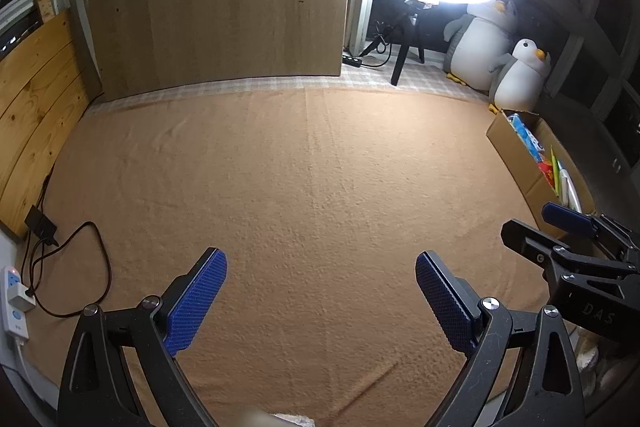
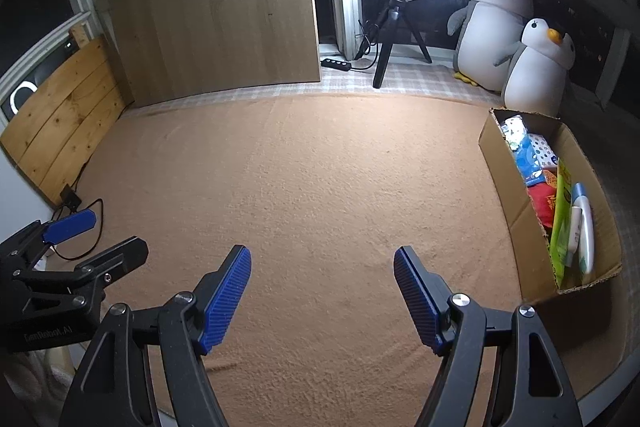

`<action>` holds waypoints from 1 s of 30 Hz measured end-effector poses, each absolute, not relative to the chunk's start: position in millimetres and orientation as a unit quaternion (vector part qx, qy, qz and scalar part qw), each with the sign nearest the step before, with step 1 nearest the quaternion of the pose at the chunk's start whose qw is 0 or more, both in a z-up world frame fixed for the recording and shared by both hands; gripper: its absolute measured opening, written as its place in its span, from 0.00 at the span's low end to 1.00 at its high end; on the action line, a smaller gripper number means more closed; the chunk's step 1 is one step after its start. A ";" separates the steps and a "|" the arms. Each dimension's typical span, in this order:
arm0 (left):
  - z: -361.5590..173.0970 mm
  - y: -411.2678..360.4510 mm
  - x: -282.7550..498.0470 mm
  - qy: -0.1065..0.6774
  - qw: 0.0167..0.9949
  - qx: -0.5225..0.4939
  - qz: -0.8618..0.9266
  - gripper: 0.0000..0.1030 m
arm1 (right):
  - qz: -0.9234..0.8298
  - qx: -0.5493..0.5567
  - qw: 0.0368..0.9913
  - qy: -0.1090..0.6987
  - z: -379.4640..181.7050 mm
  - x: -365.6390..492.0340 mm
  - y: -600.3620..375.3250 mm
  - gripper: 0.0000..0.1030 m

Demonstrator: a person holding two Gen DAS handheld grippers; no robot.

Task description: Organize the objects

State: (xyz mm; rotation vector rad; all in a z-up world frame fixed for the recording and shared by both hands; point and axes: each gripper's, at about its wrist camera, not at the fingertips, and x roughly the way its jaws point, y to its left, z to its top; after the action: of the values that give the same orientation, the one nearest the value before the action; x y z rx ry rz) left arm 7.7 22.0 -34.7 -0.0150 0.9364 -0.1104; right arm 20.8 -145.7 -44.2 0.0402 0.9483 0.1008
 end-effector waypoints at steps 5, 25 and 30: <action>-34.1 22.0 8.8 0.450 0.892 -0.009 -0.049 0.95 | 0.050 0.011 0.889 0.456 -43.5 21.0 -140.4 0.69; -35.9 19.5 4.4 0.452 0.891 -0.010 -0.037 0.95 | 0.043 0.006 0.886 0.463 -46.4 20.0 -141.9 0.70; -35.9 20.0 4.4 0.452 0.891 -0.009 -0.037 0.95 | 0.042 0.006 0.885 0.464 -46.6 19.1 -142.6 0.71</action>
State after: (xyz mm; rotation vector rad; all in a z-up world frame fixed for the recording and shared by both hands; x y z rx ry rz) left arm 4.4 20.0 -35.9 -0.0196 0.9384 -0.0771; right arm 19.1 -142.6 -46.6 0.0132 0.9651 0.0867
